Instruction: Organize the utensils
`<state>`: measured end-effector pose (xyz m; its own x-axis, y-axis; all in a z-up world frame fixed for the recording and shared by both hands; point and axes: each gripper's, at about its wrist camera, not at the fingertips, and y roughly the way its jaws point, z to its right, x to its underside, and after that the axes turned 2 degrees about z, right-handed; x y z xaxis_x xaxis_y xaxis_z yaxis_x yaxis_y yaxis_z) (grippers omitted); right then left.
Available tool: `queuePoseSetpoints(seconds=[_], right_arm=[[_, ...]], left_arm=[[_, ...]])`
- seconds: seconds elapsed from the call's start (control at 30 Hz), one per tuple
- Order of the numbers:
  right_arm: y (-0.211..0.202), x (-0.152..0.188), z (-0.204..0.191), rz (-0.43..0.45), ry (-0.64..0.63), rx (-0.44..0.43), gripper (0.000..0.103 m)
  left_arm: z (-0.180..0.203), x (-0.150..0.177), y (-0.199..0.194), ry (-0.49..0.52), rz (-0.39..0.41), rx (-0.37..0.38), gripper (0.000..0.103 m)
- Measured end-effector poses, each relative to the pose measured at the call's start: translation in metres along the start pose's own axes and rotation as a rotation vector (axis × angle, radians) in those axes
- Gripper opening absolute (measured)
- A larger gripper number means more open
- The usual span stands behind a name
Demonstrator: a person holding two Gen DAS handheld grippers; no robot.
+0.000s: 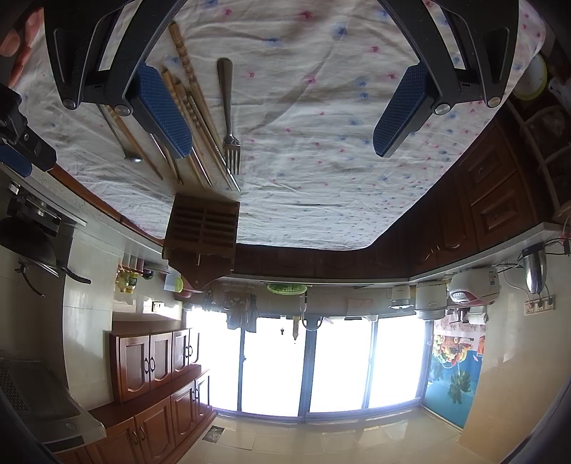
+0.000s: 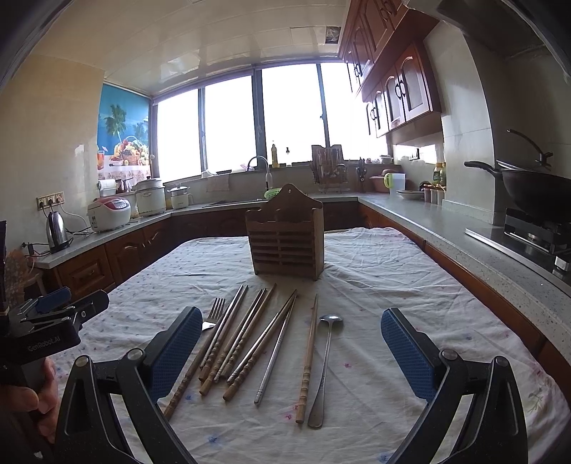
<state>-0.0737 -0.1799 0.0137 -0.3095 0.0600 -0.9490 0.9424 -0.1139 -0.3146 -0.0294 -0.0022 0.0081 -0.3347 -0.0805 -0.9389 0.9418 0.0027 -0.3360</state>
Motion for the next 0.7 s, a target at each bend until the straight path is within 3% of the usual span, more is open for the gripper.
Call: queuePoseSetpoints(seconds=[0.47, 0.7], right_arm=[[0.005, -0.002, 0.003, -0.021, 0.018, -0.014, 0.101], [0.024, -0.01, 0.009, -0.107, 0.05, -0.057, 0.101]], left_arm=[[0.0, -0.002, 0.011, -0.005, -0.036, 0.02, 0.102], [-0.001, -0.016, 0.035, -0.006, -0.112, 0.061, 0.102]])
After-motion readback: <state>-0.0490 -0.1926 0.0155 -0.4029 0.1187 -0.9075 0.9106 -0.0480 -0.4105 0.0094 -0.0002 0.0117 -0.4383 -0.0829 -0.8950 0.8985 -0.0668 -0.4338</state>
